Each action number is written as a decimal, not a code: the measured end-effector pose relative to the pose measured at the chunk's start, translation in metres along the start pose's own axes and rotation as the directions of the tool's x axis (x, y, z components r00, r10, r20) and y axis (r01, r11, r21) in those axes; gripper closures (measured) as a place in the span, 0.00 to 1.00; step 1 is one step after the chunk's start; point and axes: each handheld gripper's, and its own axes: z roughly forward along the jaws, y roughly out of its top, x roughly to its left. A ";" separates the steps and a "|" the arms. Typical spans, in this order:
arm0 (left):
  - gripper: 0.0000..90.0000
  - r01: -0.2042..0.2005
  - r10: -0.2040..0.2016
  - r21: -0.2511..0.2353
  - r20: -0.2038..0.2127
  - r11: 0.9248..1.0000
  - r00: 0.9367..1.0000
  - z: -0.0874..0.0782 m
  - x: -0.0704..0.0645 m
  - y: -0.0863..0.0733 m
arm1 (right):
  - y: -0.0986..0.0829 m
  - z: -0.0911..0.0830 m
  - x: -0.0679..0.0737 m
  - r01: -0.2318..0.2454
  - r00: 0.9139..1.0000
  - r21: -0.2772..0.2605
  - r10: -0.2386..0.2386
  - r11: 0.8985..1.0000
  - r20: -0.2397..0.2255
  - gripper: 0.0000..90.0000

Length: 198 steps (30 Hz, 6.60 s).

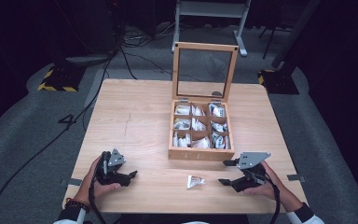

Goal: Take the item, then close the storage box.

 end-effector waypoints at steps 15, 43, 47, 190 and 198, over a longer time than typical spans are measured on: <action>0.22 0.006 -0.005 -0.063 0.022 0.998 1.000 -0.004 0.008 0.027 | 0.005 -0.038 -0.029 -0.057 0.989 -0.088 0.068 0.994 0.132 0.32; 0.21 -0.018 0.032 -0.189 0.071 0.982 0.997 0.029 0.039 0.163 | 0.047 -0.043 -0.133 -0.191 0.912 -0.126 0.224 0.973 0.344 0.32; 0.21 0.003 0.013 -0.206 0.075 0.978 0.997 0.036 0.048 0.181 | 0.056 -0.032 -0.154 -0.213 0.895 -0.148 0.253 0.966 0.367 0.33; 0.55 0.033 -0.016 -0.324 0.055 0.945 0.998 0.013 0.025 0.275 | 0.106 -0.044 -0.165 -0.226 0.869 -0.307 0.334 0.924 0.365 0.60; 0.54 0.013 0.006 -0.302 0.060 0.953 0.998 0.010 0.020 0.268 | 0.104 -0.045 -0.158 -0.216 0.878 -0.287 0.314 0.933 0.361 0.58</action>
